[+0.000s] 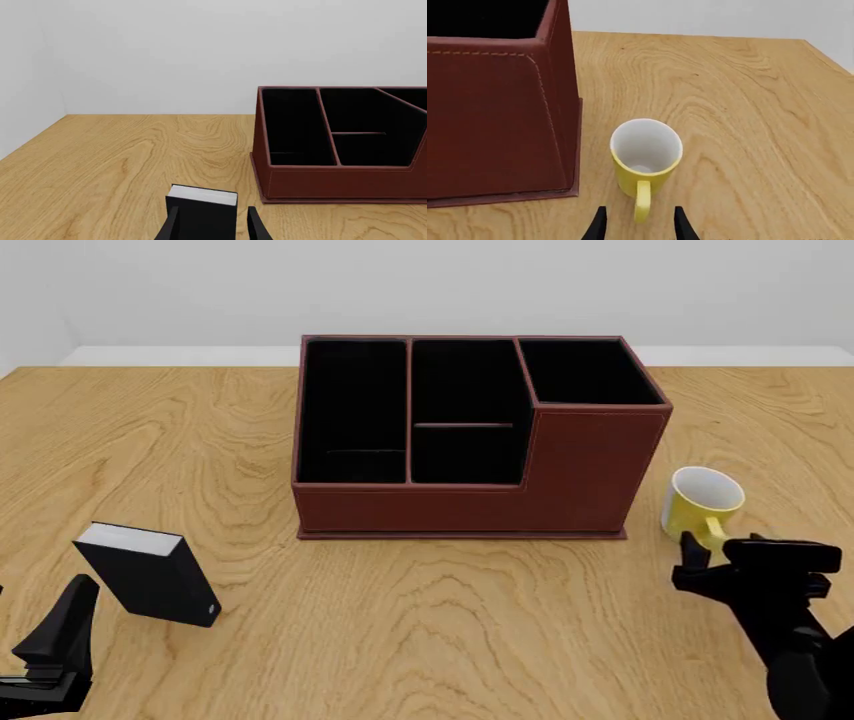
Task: Pick up the yellow and white mug and place it to the right of the caddy.
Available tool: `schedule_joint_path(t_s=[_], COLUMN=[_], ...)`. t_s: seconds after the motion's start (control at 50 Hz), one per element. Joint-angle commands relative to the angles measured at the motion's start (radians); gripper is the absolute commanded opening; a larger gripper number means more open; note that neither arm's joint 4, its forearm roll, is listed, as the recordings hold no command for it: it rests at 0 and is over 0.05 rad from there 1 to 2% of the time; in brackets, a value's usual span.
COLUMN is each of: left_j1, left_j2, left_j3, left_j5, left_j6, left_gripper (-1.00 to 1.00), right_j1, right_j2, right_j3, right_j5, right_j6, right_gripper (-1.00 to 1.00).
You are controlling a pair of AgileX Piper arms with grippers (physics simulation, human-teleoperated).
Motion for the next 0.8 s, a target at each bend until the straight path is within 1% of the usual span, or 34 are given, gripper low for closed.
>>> schedule_joint_path(t_s=[0.02,0.26,0.32,0.54,0.66,0.7,0.8], left_j1=[0.0,0.0,0.0,0.0,0.0,0.0,0.0], left_j2=[0.0,0.0,0.0,0.0,0.0,0.0,0.0], left_j3=[0.0,0.0,0.0,0.0,0.0,0.0,0.0], left_j5=[0.0,0.0,0.0,0.0,0.0,0.0,0.0], left_j6=[0.0,0.0,0.0,0.0,0.0,0.0,0.0], left_gripper=[1.0,1.0,1.0,1.0,1.0,1.0,1.0], right_j1=[0.004,-0.001,-0.001,0.0,0.005,0.007,0.016], right_j2=[-0.065,-0.209,-0.243,-0.321,-0.355,-0.406,-0.482], right_j3=[0.046,0.13,0.149,0.193,0.204,0.205,0.206], right_j5=[0.0,0.0,0.0,0.001,0.017,0.06,0.126], right_j6=[-0.009,-0.007,-0.018,-0.025,-0.031,-0.035,-0.037], right_gripper=[1.0,1.0,1.0,1.0,1.0,1.0,1.0])
